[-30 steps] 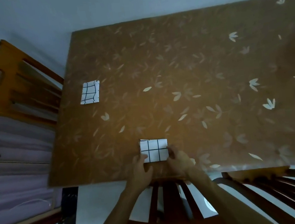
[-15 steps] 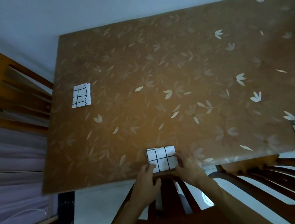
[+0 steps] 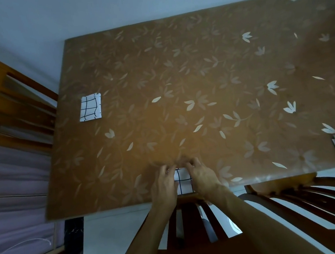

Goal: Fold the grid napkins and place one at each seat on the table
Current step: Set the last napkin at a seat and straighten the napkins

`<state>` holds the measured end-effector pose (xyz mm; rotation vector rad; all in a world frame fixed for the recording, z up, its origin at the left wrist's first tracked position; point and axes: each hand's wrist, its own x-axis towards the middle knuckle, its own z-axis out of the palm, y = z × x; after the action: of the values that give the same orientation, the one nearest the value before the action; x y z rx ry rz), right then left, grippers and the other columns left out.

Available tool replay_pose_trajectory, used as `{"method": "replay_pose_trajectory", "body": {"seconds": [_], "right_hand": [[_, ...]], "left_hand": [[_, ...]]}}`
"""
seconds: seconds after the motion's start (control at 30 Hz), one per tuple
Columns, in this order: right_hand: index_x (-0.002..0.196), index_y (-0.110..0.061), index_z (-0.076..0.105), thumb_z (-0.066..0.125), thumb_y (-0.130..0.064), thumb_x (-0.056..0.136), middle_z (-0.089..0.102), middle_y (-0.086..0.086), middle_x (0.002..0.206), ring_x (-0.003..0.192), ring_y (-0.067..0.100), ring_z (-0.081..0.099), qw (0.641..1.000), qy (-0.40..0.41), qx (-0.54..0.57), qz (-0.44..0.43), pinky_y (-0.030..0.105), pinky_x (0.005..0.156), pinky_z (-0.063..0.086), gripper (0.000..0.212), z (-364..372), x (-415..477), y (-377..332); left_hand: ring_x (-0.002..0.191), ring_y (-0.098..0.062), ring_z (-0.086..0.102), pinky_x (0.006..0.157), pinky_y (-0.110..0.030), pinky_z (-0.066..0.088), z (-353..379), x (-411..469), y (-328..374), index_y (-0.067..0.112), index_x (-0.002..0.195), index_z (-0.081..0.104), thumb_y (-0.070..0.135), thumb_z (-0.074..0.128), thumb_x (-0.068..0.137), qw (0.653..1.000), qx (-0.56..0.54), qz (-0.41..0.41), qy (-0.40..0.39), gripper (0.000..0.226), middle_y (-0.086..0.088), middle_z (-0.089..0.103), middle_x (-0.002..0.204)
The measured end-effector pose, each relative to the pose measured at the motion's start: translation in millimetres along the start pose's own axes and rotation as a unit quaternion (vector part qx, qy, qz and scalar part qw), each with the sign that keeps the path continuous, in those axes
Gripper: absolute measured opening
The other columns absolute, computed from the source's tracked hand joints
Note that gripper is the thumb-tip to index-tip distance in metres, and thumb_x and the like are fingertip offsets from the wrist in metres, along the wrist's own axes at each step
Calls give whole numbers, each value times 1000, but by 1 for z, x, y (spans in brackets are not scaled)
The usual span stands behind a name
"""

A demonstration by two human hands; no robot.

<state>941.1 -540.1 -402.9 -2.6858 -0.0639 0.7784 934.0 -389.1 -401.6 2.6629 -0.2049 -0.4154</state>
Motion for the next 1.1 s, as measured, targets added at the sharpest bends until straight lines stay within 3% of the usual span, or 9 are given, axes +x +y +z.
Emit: {"method": "replay_pose_trajectory", "body": {"seconds": [0.23, 0.33, 0.43, 0.53, 0.63, 0.77, 0.83, 0.97, 1.1], "right_hand": [[121, -12, 49, 56, -3, 90, 44, 7, 132, 104, 30, 59, 999, 39, 5, -27, 38, 68, 53, 34, 16, -11, 18], [127, -13, 43, 58, -3, 91, 40, 6, 130, 101, 28, 60, 998, 55, 30, -11, 36, 72, 58, 40, 17, -13, 22], [142, -15, 33, 64, -6, 88, 38, 7, 133, 104, 25, 61, 995, 84, 55, 17, 35, 78, 60, 63, 17, -17, 27], [139, -10, 43, 72, 0, 71, 54, 11, 123, 94, 26, 60, 988, 148, 1, -37, 34, 73, 58, 75, 18, -20, 27], [118, -13, 67, 90, -11, 44, 68, 8, 116, 93, 24, 68, 985, 110, -101, -88, 30, 69, 56, 78, 26, -23, 25], [122, -9, 69, 95, -27, 43, 60, 12, 139, 128, 26, 59, 984, 43, -128, -117, 38, 97, 52, 85, 35, -25, 25], [126, -4, 66, 93, -24, 46, 56, 15, 143, 132, 28, 55, 980, 32, -147, -127, 42, 104, 46, 87, 38, -24, 25], [140, -2, 50, 88, -32, 59, 48, 16, 149, 137, 28, 49, 982, 24, -144, -120, 44, 112, 42, 95, 45, -25, 31], [141, -1, 50, 81, -43, 71, 47, 17, 150, 137, 29, 49, 983, 43, -135, -117, 45, 109, 46, 88, 41, -29, 35]], "left_hand": [[117, -22, 53, 84, -31, 50, 22, -6, -2, 19, 133, 59, 17, 58, 97, 996, 74, 16, -39, 36, -2, 60, 123], [113, -18, 53, 84, -29, 50, 22, -6, -8, 19, 128, 59, 28, 60, 98, 998, 59, -6, -36, 32, 0, 59, 119], [97, -17, 63, 76, -30, 51, 16, -2, -11, 18, 121, 57, 30, 68, 92, 997, -49, -57, -5, 33, 2, 65, 103], [75, -11, 62, 66, -27, 46, 11, 5, -10, 16, 119, 56, 35, 66, 93, 972, -153, -179, 24, 33, 6, 66, 83], [80, -17, 67, 67, -30, 50, 11, 11, -11, 17, 120, 53, 37, 64, 94, 971, -122, -207, 8, 35, 2, 70, 88], [90, -20, 67, 66, -30, 52, 13, 8, -9, 19, 119, 52, 30, 67, 93, 989, 7, -143, 23, 31, -1, 62, 110], [96, -22, 64, 69, -30, 55, 20, 4, -11, 17, 117, 60, 17, 72, 88, 996, 57, -16, 63, 32, -5, 57, 117], [121, -26, 62, 96, -36, 53, 41, -4, -22, 10, 127, 64, 8, 74, 81, 969, 115, 220, 11, 47, -11, 62, 133], [135, -25, 54, 99, -40, 53, 34, -11, -28, 10, 135, 59, 17, 82, 74, 965, 168, 191, -60, 65, -11, 57, 144]]}}
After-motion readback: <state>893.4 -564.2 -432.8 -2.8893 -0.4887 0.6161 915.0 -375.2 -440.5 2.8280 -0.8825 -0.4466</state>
